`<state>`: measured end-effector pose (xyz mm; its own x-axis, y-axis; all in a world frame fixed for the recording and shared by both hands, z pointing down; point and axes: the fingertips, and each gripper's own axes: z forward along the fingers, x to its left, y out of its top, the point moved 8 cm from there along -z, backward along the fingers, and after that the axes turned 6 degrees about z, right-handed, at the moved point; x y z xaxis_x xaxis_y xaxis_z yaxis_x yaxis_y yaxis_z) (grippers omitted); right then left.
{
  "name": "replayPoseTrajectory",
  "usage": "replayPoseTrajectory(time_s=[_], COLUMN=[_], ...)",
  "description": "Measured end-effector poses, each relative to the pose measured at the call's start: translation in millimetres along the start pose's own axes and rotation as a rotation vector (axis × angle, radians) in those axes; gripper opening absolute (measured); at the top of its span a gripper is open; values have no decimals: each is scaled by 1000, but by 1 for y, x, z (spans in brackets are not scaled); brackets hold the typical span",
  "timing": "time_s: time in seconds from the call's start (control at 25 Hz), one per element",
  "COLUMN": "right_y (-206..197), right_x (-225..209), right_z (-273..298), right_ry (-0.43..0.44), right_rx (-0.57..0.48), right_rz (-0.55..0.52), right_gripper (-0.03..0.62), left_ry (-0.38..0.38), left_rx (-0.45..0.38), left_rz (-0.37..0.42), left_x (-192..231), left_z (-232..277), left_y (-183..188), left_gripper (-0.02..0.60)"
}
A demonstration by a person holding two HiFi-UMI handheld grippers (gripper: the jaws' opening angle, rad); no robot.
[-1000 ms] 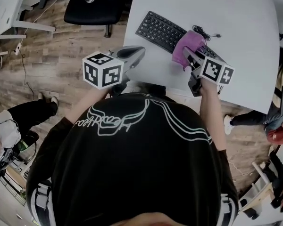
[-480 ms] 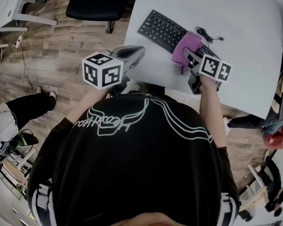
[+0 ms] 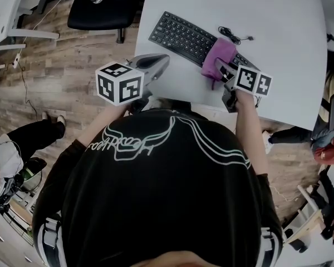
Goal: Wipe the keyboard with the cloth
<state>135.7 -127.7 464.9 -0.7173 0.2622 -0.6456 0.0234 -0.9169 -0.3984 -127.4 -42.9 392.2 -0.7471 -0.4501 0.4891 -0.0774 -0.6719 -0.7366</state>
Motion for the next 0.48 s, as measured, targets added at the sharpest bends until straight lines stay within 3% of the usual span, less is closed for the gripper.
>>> replayPoseTrajectory(time_s=[0.48], right_y=[-12], right_x=[-51], right_z=[-58], right_ry=[-82], right_rx=[-72], right_rz=[98], right_gripper=[61], left_ry=[-123], left_rx=[66], left_rz=[55], left_x=[-27], left_z=[57], left_y=[12], left_gripper=[5])
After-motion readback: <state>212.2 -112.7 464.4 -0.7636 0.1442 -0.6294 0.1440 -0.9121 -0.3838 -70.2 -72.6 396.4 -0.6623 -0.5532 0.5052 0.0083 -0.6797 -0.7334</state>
